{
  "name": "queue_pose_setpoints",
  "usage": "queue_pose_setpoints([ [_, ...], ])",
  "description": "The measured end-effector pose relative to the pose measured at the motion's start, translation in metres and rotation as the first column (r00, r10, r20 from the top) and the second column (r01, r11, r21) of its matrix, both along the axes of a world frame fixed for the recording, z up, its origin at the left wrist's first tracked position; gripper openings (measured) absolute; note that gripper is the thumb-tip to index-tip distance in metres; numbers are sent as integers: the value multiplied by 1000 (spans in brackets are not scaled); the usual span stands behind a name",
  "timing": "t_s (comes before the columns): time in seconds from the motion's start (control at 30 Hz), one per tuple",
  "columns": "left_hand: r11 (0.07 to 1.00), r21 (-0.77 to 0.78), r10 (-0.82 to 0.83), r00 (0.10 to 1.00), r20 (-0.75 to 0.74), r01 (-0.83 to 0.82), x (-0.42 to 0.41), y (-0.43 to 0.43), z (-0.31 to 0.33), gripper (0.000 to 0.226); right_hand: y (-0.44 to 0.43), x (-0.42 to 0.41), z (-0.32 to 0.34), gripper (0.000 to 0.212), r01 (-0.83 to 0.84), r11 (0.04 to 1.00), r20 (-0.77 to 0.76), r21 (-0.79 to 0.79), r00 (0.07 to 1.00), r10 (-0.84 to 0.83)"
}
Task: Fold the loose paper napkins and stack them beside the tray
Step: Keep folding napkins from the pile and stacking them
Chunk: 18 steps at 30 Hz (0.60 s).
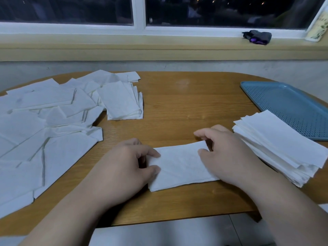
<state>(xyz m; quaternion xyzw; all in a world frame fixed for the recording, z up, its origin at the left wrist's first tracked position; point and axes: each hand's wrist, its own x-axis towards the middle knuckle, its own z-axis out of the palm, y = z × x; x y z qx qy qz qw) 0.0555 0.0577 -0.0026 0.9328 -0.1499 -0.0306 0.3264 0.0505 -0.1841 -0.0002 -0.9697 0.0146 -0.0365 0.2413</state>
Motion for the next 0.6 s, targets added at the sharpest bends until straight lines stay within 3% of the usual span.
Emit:
queue_pose_setpoints([
  [0.1, 999, 20, 33, 998, 61, -34, 1, -2, -1, 27, 1, 2, 2, 45, -56, 997, -62, -58, 997, 53],
  [0.17, 990, 127, 49, 995, 89, -61, 2, -5, -2, 44, 3, 4, 3, 42, -83, 992, -93, -98, 993, 74],
  [0.27, 963, 260, 58, 996, 64, -73, 4, -10, -1, 54, 6, 6, 6, 23, -100, 987, -119, -122, 989, 85],
  [0.33, 974, 221, 51, 998, 41, -59, 5, -12, -1, 44, 7, 7, 9, 4, -99, 989, -116, -110, 989, 87],
  [0.5, 996, 79, 50, 999, 0, -50, 6, -18, -1, 11, 5, 2, 13, 7, -128, 992, -118, -18, 985, 125],
  [0.6, 988, -131, 75, 995, -60, -83, 3, -23, 6, 6, -3, -6, 22, 9, -119, 986, -128, 115, 983, 133],
])
